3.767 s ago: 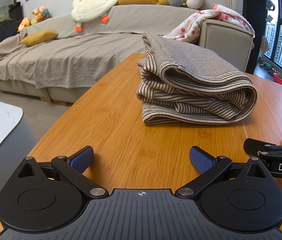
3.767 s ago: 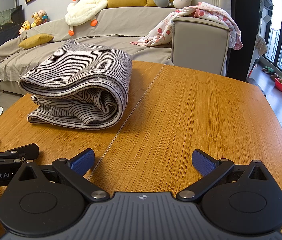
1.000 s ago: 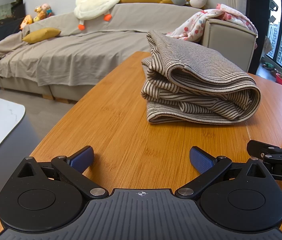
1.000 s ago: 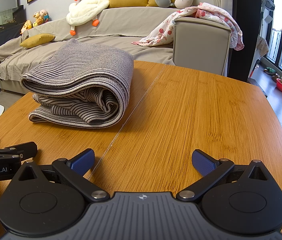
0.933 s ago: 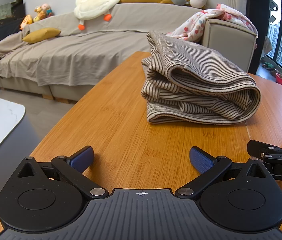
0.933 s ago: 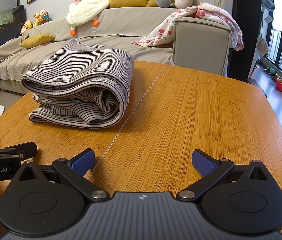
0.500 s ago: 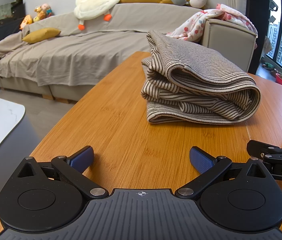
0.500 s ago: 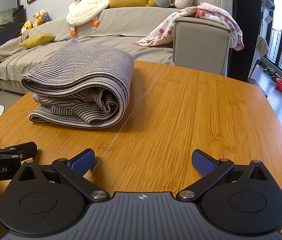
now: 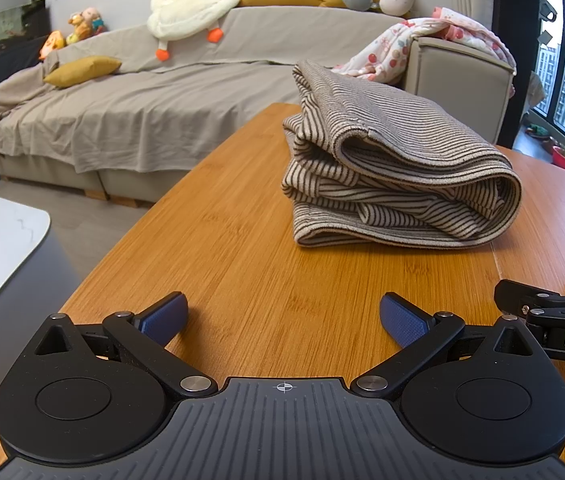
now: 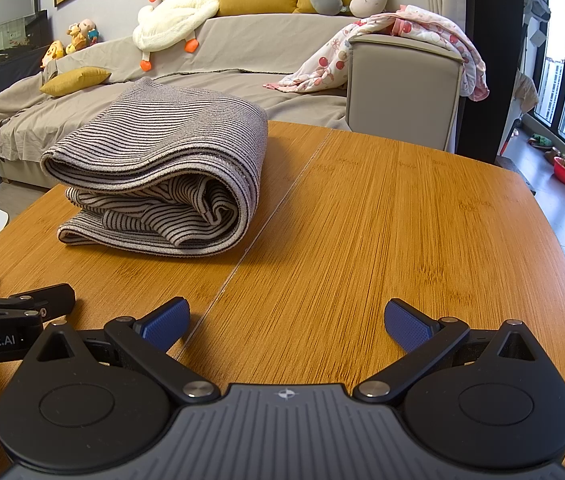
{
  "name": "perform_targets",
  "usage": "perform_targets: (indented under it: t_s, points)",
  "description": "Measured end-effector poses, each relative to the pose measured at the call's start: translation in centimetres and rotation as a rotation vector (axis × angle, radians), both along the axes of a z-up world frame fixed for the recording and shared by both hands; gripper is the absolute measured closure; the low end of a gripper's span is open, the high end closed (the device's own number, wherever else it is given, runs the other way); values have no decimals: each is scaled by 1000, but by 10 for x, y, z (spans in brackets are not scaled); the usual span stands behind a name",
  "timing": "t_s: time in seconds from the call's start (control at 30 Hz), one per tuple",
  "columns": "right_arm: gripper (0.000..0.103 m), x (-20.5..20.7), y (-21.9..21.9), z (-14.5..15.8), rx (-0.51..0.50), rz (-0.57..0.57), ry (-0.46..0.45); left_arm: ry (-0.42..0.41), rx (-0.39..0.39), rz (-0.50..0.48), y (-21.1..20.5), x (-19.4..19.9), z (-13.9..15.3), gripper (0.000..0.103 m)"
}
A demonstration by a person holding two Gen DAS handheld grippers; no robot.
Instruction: Fold clothes
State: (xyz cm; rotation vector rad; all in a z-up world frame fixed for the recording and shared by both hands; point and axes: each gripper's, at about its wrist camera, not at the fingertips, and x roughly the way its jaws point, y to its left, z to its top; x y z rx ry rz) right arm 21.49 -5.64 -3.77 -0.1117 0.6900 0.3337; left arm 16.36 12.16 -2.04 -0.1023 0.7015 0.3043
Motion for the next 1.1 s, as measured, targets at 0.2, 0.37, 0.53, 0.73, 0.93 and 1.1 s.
perform_targets:
  t_s: [0.2,0.37,0.53,0.73,0.93,1.1]
  points:
    - [0,3,2,-1,0,1,1,-1,0,0,-1,-1,0,0]
    - [0,7,5,-1,0,-2,1,0,0,0,-1,-1,0,0]
    - [0,6,5,-2,0,-2,0,-1,0,0,-1,-2,0,0]
    - [0,-1,3,-2,0,28,-1,-1,-1,0,-1,-2,1,0]
    - [0,-3,3,-2,0,29,-1,-1,-1,0,-2,-3,1,0]
    - [0,-4,4,-2,0,29,-1,-1,-2,0,-2,-3,1,0]
